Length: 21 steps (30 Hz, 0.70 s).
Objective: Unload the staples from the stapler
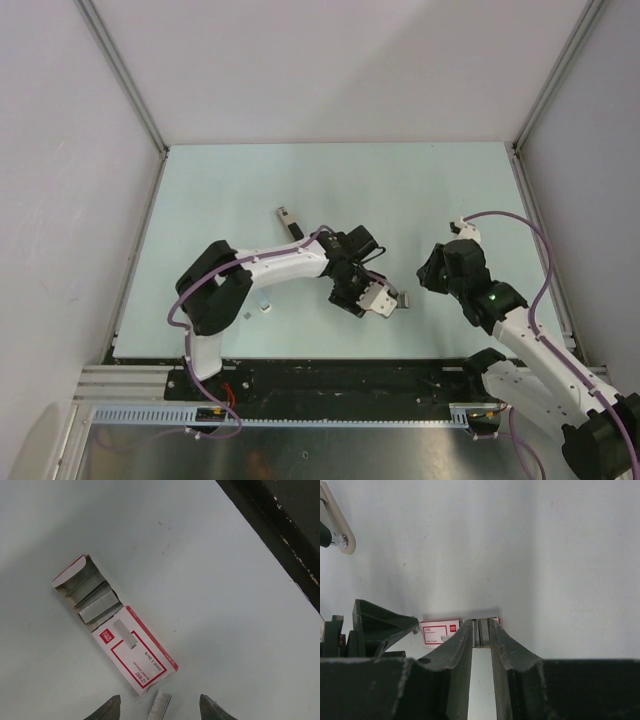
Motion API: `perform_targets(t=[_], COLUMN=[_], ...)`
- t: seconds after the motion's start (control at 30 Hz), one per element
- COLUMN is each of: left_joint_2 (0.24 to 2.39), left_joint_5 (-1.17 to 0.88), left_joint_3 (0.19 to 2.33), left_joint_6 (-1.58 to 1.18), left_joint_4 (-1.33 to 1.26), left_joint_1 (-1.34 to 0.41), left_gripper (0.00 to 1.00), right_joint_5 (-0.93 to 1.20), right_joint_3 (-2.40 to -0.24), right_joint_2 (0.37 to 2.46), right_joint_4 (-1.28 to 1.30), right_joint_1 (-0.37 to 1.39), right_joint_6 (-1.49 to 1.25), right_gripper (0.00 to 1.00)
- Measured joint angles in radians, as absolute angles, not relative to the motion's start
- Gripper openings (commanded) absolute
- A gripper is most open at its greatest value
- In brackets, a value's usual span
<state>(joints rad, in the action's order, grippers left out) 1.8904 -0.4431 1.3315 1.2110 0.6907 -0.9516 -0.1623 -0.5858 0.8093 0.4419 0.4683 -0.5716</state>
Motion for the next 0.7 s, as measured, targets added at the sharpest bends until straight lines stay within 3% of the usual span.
perform_targets(t=[0.7], left_joint_2=[1.964], left_joint_5=[-0.412], left_joint_3=[1.343], left_joint_6=[1.205], left_joint_4=[0.683], left_joint_1=[-0.953], left_gripper=[0.49], right_joint_5=[-0.122], right_joint_3=[-0.586], right_joint_2=[0.822], right_joint_4=[0.436], right_joint_1=[0.443], right_joint_6=[-0.548], right_gripper=[0.21])
